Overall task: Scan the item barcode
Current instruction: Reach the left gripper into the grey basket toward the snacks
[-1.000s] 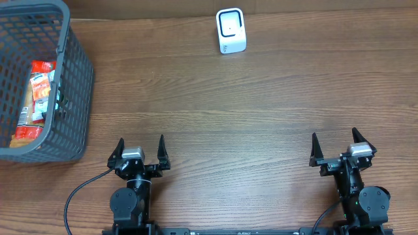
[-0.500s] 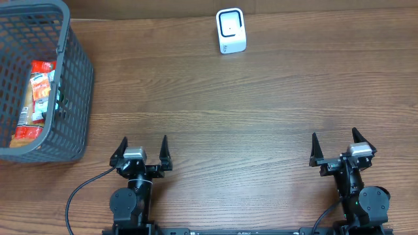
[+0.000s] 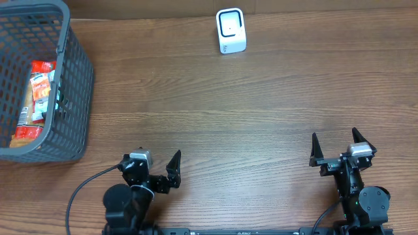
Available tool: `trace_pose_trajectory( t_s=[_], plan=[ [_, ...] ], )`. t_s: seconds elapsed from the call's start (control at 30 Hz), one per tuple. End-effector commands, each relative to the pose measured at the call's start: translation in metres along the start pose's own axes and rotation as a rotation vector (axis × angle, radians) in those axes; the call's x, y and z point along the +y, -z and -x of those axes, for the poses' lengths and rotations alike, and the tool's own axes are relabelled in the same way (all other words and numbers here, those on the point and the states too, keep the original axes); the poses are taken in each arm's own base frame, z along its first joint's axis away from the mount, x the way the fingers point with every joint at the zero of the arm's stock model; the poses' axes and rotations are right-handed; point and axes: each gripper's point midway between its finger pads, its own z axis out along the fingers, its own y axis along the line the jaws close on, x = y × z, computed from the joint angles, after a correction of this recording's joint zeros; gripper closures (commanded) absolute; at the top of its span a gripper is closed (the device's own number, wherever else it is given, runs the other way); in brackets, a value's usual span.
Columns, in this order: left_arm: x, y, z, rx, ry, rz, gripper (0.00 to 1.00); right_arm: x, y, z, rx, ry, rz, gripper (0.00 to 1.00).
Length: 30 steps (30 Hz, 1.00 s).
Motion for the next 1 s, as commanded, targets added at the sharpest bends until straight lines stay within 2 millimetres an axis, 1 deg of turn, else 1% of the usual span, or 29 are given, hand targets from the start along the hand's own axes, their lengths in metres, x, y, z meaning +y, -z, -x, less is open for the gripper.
trace_pose_trajectory(
  t_s=[0.0,0.03,0.1,0.17,0.3,0.4,0.5,0.6,0.7,0.77,0.83,0.9,0.97],
  plan=[
    [-0.031,0.019,0.033,0.023,0.021,-0.119,0.0,-0.001,0.0,-0.002,-0.004,0.001,-0.003,0.0],
    [-0.037,0.023,0.04,0.043,0.026,-0.145,0.0,-0.001,0.0,-0.002,-0.004,0.001,-0.003,0.0],
    [-0.05,0.029,0.06,0.08,0.037,-0.189,0.0,-0.001,0.0,-0.002,-0.004,0.001,-0.003,0.0],
    [-0.058,0.035,0.086,0.124,0.028,-0.206,0.0,-0.001,0.0,-0.002,-0.004,0.001,-0.003,0.0],
    [-0.068,0.045,0.136,0.257,-0.036,-0.201,0.0,-0.001,0.0,-0.002,-0.004,0.001,-0.003,0.0],
    [-0.07,0.048,0.169,0.376,-0.077,-0.185,0.0,-0.001,0.0,-0.002,-0.004,0.001,-0.003,0.0],
    [-0.061,0.045,0.197,0.484,-0.064,-0.109,0.0,-0.001,0.0,-0.002,-0.004,0.001,-0.003,0.0],
    [-0.048,0.035,0.222,0.533,-0.069,-0.032,0.0,-0.001,0.0,-0.002,-0.004,0.001,-0.003,0.0],
    [-0.028,0.02,0.24,0.529,-0.099,0.075,0.0,-0.001,0.0,-0.002,-0.004,0.001,-0.003,0.0],
    [-0.008,0.008,0.255,0.494,-0.105,0.184,0.0,-0.001,0.0,-0.002,-0.004,0.001,-0.003,0.0],
    [0.016,0.002,0.27,0.443,-0.081,0.312,0.0,-0.001,0.0,-0.002,-0.004,0.001,-0.003,0.0],
    [0.04,0.002,0.284,0.389,-0.068,0.428,0.01,-0.001,0.0,-0.002,-0.004,0.001,-0.003,0.0],
    [0.066,0.007,0.298,0.331,-0.047,0.542,0.01,-0.001,0.0,-0.002,-0.004,0.001,-0.003,0.0]
  ],
)
